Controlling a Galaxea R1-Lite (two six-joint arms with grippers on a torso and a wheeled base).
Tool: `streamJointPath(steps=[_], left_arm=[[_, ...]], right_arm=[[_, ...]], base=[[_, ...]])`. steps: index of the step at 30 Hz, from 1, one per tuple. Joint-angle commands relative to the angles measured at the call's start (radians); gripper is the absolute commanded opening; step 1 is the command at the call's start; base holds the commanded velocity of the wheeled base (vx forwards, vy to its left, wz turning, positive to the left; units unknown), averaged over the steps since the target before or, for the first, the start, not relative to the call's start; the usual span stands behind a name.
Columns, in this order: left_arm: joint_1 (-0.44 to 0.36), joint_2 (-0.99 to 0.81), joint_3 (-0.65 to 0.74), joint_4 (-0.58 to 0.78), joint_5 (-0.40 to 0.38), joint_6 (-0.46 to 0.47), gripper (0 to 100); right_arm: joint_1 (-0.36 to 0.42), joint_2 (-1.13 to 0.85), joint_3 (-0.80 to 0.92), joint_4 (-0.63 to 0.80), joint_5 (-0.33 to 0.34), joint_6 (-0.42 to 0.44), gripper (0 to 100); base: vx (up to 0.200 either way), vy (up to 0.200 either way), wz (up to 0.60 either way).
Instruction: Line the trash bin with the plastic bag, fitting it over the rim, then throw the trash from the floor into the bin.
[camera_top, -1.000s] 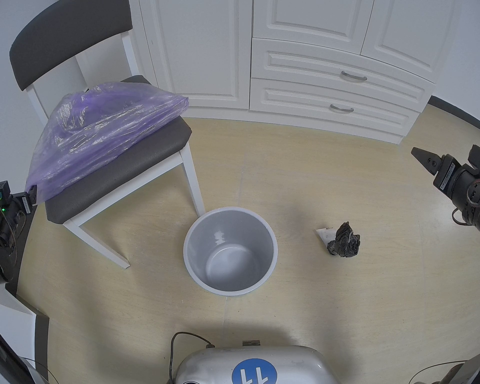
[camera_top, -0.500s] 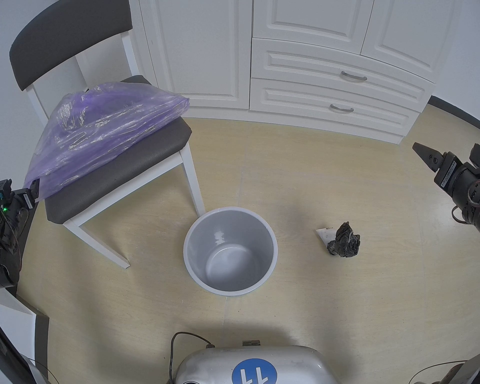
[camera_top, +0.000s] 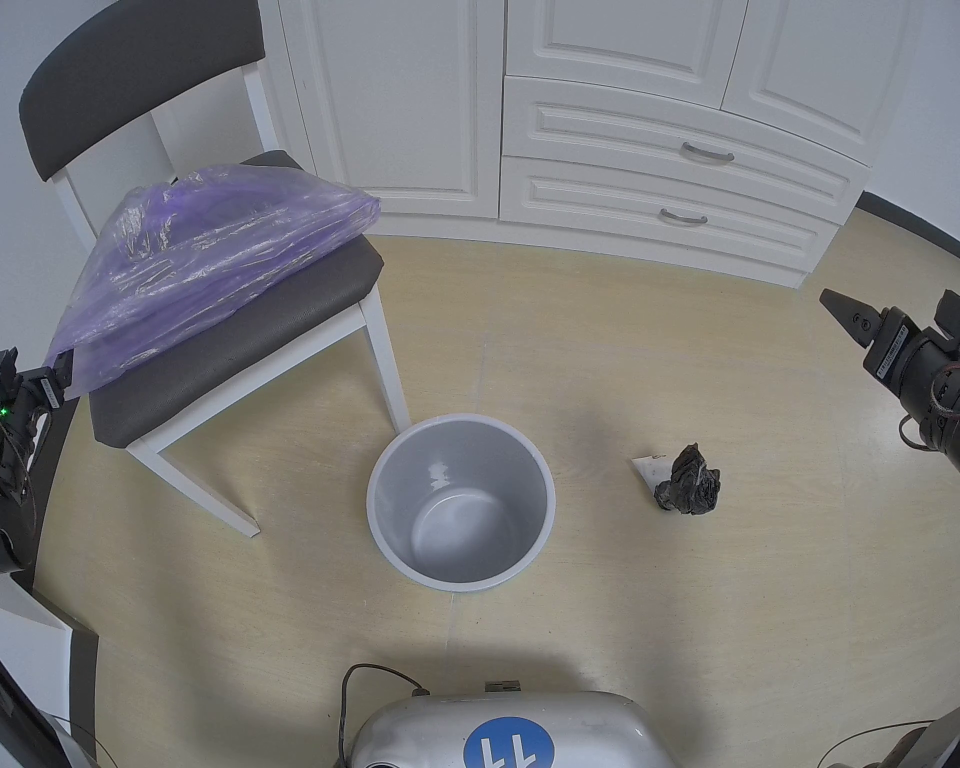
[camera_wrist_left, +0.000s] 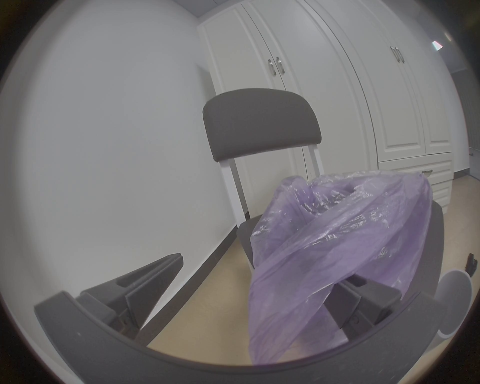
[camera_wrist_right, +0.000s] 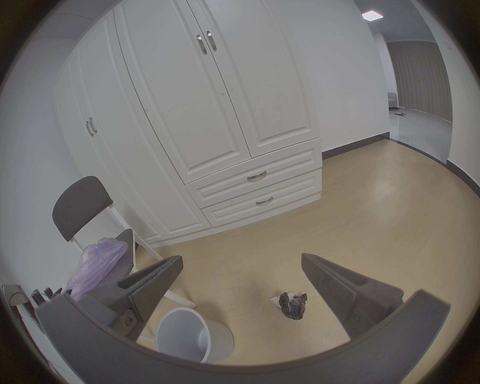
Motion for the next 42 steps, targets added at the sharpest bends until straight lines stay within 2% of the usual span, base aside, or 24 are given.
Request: streamJointPath(steps=[1, 26, 27, 42], left_arm=[[0.0, -0.049, 0.004, 0.001, 0.001, -0.002, 100], [-0.002, -0.073, 0.017, 0.001, 0.001, 0.001, 100], [-0.002, -0.073, 0.017, 0.001, 0.001, 0.0, 0], [-0.012, -0.075, 0.021, 0.001, 0.001, 0.004, 0]], right_arm=[[0.002, 0.004, 0.0, 0.0, 0.0, 0.002, 100], [0.002, 0.002, 0.003, 0.0, 0.0, -0.001, 100], [0.002, 0.002, 0.003, 0.0, 0.0, -0.001, 100], [0.004, 0.01, 0.015, 0.0, 0.001, -0.006, 100]], base=[[0.0, 0.0, 0.0], [0.0, 0.0, 0.0], [0.0, 0.0, 0.0], [0.0, 0.0, 0.0]])
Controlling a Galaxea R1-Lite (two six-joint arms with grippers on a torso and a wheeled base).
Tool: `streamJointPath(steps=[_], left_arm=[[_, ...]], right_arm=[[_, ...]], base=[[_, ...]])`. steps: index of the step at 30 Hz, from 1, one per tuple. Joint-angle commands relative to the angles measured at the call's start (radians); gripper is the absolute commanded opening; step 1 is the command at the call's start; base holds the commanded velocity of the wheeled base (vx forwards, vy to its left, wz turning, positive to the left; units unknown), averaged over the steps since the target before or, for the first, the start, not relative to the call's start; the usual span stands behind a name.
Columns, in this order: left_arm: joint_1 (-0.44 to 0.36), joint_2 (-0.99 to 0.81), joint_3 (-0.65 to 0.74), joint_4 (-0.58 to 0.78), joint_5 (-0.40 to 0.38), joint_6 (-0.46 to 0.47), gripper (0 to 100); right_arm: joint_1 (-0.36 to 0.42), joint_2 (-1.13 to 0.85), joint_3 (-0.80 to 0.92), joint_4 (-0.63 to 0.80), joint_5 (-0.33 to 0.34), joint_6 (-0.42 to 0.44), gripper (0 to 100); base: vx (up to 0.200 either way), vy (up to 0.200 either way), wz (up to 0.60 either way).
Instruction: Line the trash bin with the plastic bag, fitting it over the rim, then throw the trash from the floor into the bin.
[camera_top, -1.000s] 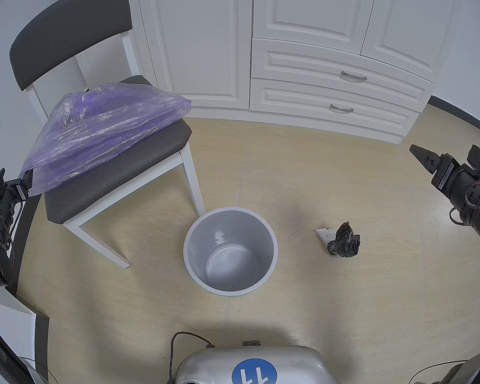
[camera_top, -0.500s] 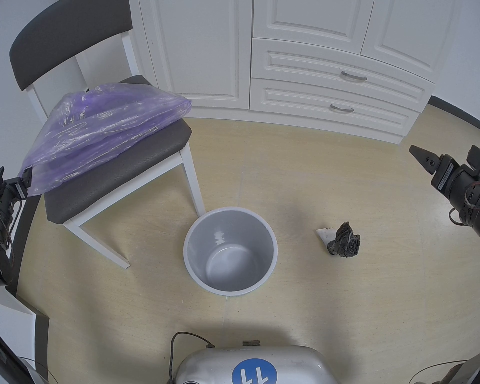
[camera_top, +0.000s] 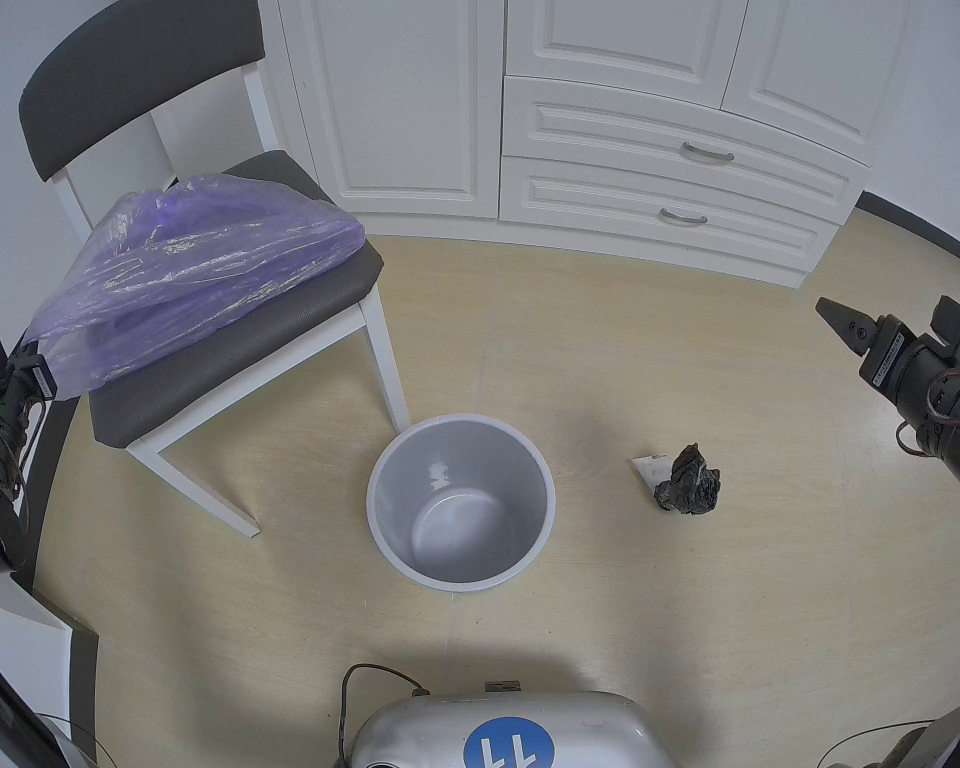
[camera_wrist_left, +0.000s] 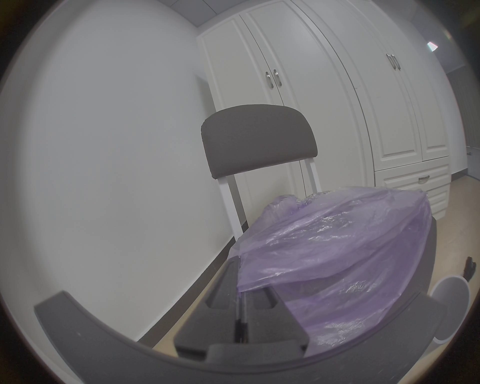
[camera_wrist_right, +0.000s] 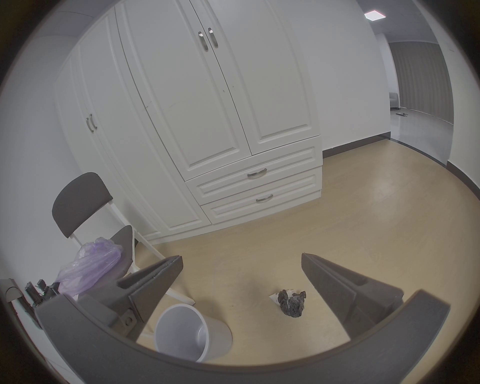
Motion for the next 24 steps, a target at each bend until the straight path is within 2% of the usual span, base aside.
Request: streamJointPath(steps=[1, 5, 9, 12, 14, 17, 18, 23, 24], left_arm=[[-0.004, -0.003, 0.002, 0.0, 0.0, 0.001, 0], [-0.004, -0.01, 0.002, 0.0, 0.0, 0.001, 0], [-0.002, -0.03, 0.002, 0.0, 0.0, -0.004, 0], [-0.004, -0.038, 0.01, 0.0, 0.0, -0.002, 0], [-0.005, -0.039, 0.013, 0.0, 0.0, -0.001, 0], [-0.048, -0.049, 0.034, 0.0, 0.002, 0.01, 0], [-0.053, -0.049, 0.034, 0.0, 0.003, 0.01, 0], [-0.112, -0.058, 0.069, -0.002, 0.005, 0.016, 0], [-0.114, -0.059, 0.071, -0.002, 0.005, 0.016, 0]], right_arm=[[0.0, 0.006, 0.002, 0.0, 0.001, 0.0, 100], [0.003, 0.003, 0.001, -0.004, -0.001, -0.002, 100], [0.051, 0.003, -0.013, -0.028, -0.001, -0.005, 100], [0.125, 0.044, -0.074, -0.053, -0.012, -0.04, 100], [0.138, 0.052, -0.088, -0.054, -0.012, -0.052, 100], [0.218, 0.135, -0.139, -0.066, -0.015, -0.06, 100], [0.221, 0.138, -0.139, -0.068, -0.016, -0.06, 100], [0.289, 0.267, -0.101, -0.215, -0.119, -0.032, 100], [0.289, 0.27, -0.101, -0.22, -0.121, -0.034, 100]], base=[[0.0, 0.0, 0.0], [0.0, 0.0, 0.0], [0.0, 0.0, 0.0], [0.0, 0.0, 0.0], [0.0, 0.0, 0.0], [0.0, 0.0, 0.0], [0.0, 0.0, 0.0], [0.0, 0.0, 0.0], [0.0, 0.0, 0.0]])
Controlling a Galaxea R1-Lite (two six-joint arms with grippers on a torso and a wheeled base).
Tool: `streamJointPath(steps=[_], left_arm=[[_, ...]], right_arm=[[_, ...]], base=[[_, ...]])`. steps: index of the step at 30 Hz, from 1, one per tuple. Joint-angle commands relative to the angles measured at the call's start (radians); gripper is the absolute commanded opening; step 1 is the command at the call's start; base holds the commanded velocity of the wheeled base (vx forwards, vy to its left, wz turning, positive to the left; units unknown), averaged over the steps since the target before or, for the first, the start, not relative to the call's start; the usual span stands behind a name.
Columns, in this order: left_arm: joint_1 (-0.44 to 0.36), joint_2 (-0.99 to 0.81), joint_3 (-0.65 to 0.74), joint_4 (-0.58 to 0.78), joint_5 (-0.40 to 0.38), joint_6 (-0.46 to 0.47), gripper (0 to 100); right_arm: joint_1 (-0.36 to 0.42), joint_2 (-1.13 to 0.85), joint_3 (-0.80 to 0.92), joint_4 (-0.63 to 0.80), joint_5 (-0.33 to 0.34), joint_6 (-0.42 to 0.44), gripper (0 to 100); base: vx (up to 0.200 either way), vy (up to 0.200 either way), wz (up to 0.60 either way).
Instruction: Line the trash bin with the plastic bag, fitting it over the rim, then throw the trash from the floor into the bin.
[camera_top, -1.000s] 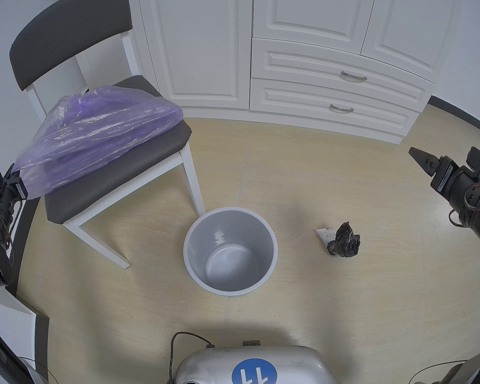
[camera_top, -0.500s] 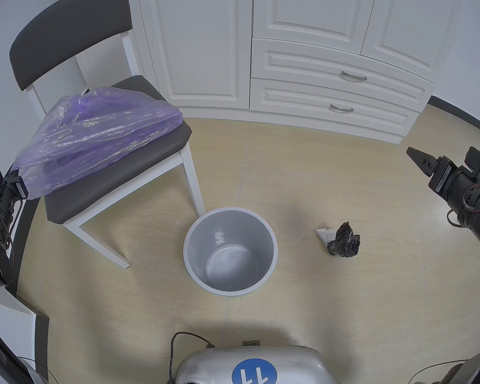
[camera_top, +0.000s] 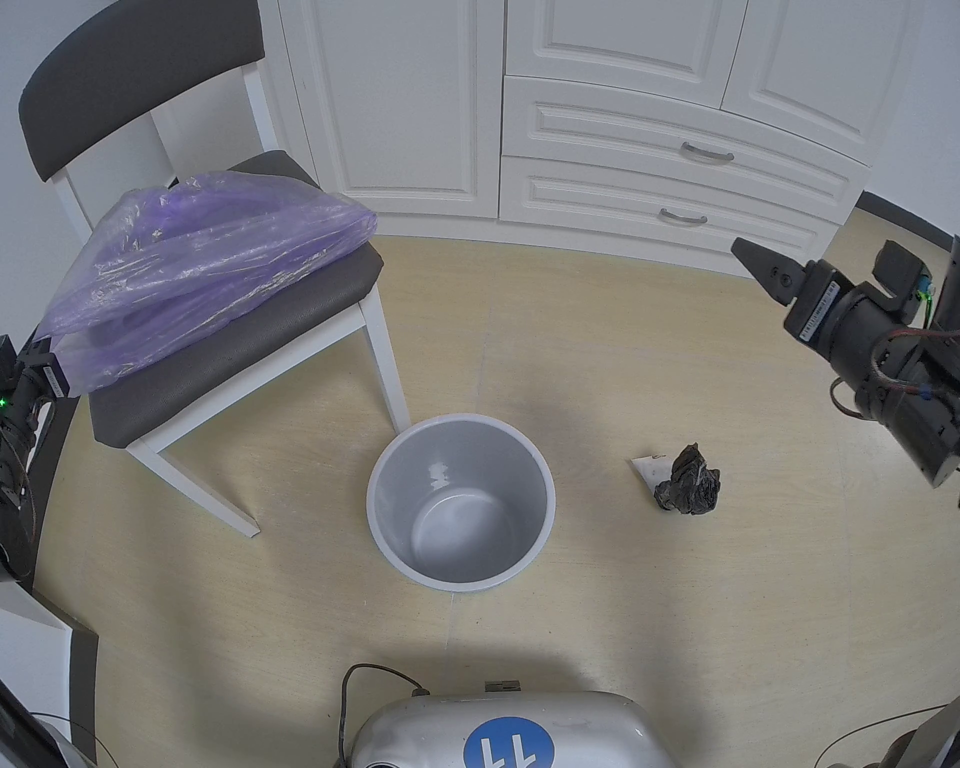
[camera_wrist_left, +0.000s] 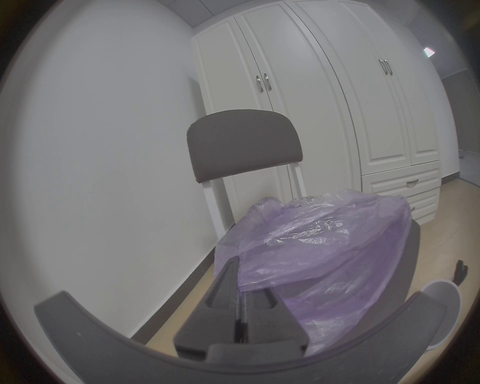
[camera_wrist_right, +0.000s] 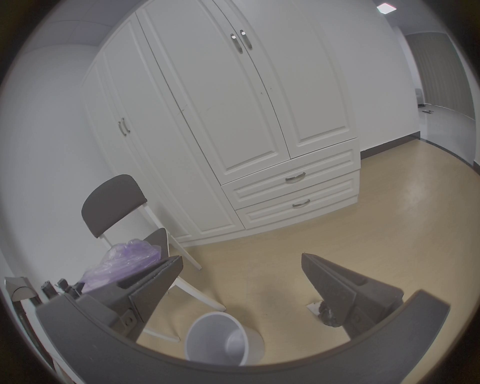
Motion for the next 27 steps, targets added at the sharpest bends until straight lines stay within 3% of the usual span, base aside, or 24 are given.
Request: streamJointPath(steps=[1, 8, 13, 17, 27], left_arm=[[-0.056, -0.02, 0.028, 0.0, 0.001, 0.002, 0], [-0.153, -0.06, 0.05, 0.0, 0.028, 0.002, 0], [-0.309, -0.106, 0.015, 0.006, 0.03, 0.033, 0], [-0.426, -0.109, -0.03, 0.023, 0.039, 0.131, 0], [-0.542, -0.114, -0.055, 0.02, 0.165, 0.134, 0]], right_arm=[[0.059, 0.146, 0.025, -0.097, -0.064, 0.004, 100], [0.07, 0.12, 0.069, -0.134, -0.073, -0.043, 100], [0.103, 0.11, 0.134, -0.14, -0.073, -0.129, 100], [0.134, 0.121, 0.163, -0.183, -0.095, -0.14, 100], [0.211, 0.202, 0.175, -0.214, -0.122, -0.141, 100]], base=[[0.0, 0.0, 0.0], [0.0, 0.0, 0.0], [0.0, 0.0, 0.0], [0.0, 0.0, 0.0], [0.0, 0.0, 0.0]])
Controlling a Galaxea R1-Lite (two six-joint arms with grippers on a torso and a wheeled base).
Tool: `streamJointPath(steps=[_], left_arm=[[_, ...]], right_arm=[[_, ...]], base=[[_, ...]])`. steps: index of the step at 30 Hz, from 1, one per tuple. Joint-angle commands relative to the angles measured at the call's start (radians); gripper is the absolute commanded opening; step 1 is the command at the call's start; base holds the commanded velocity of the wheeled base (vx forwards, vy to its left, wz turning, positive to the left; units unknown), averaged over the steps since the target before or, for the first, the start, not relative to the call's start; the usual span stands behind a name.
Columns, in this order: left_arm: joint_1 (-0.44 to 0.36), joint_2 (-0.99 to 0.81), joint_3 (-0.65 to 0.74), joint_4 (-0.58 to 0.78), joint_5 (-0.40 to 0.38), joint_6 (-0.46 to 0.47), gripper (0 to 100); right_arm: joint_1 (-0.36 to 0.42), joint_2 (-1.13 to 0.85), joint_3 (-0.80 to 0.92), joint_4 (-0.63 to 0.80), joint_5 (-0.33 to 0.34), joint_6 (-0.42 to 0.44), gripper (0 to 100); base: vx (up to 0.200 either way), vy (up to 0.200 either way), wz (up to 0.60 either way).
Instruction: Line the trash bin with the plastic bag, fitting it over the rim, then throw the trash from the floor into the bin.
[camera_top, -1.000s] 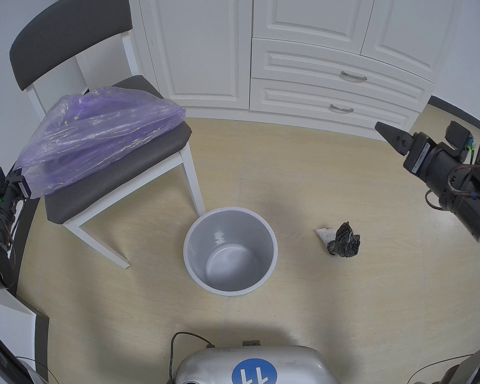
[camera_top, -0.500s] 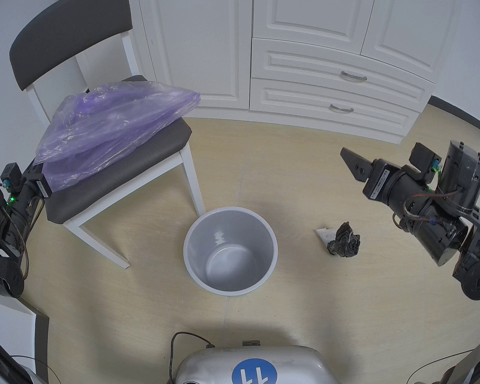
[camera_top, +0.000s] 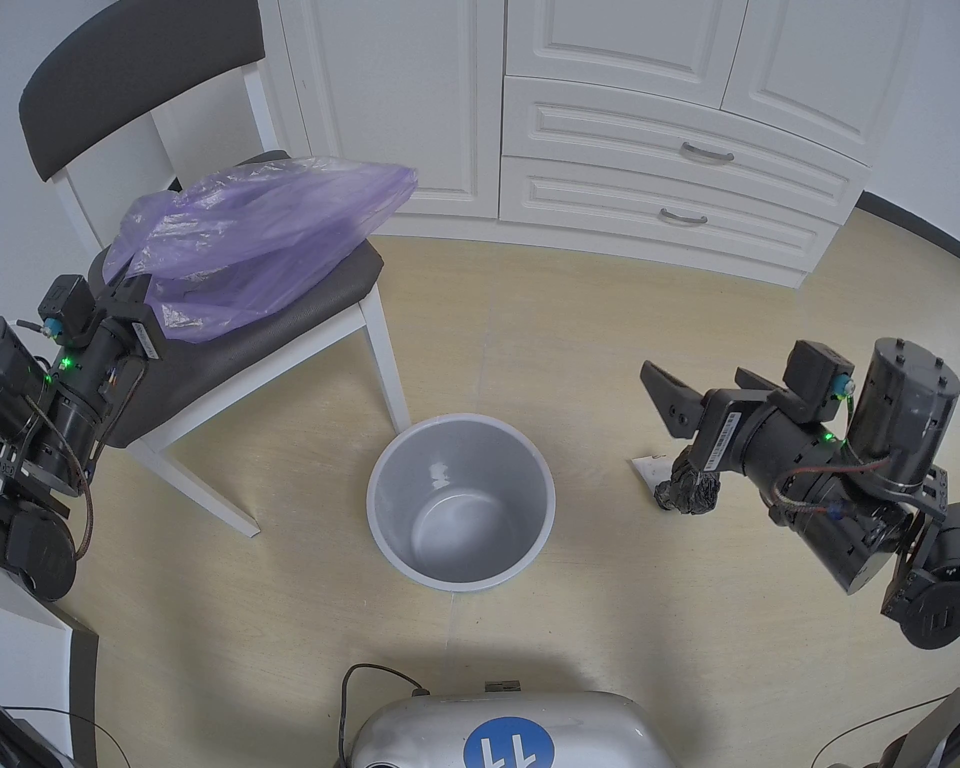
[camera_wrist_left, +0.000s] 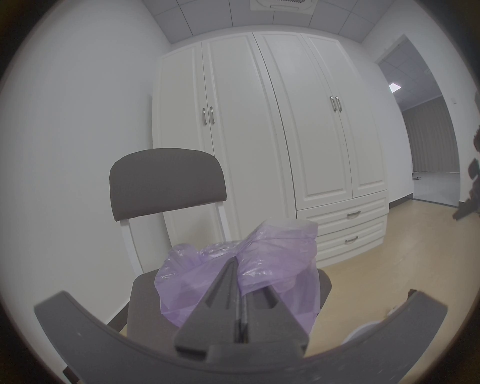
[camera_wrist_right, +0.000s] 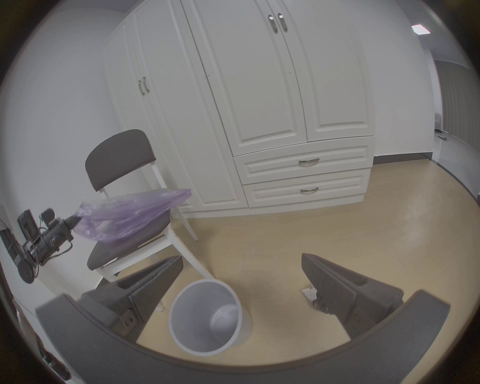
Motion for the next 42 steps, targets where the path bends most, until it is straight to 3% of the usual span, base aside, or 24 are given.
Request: streamJointPath(steps=[1, 11, 33, 42], left_arm=[[-0.043, -0.002, -0.031, -0.001, 0.033, 0.002, 0], [-0.106, -0.041, -0.003, -0.01, 0.036, 0.002, 0], [-0.272, -0.165, 0.078, -0.012, 0.039, 0.008, 0], [-0.388, -0.223, 0.121, -0.015, 0.038, 0.014, 0]], right_arm=[[0.038, 0.081, 0.009, -0.043, -0.002, 0.005, 100], [0.057, 0.242, 0.028, -0.306, -0.03, -0.015, 100], [0.113, 0.243, 0.054, -0.36, -0.03, -0.032, 100], [0.143, 0.311, 0.062, -0.36, -0.055, -0.032, 100]], base=[[0.0, 0.0, 0.0], [0.0, 0.0, 0.0], [0.0, 0.0, 0.0], [0.0, 0.0, 0.0]])
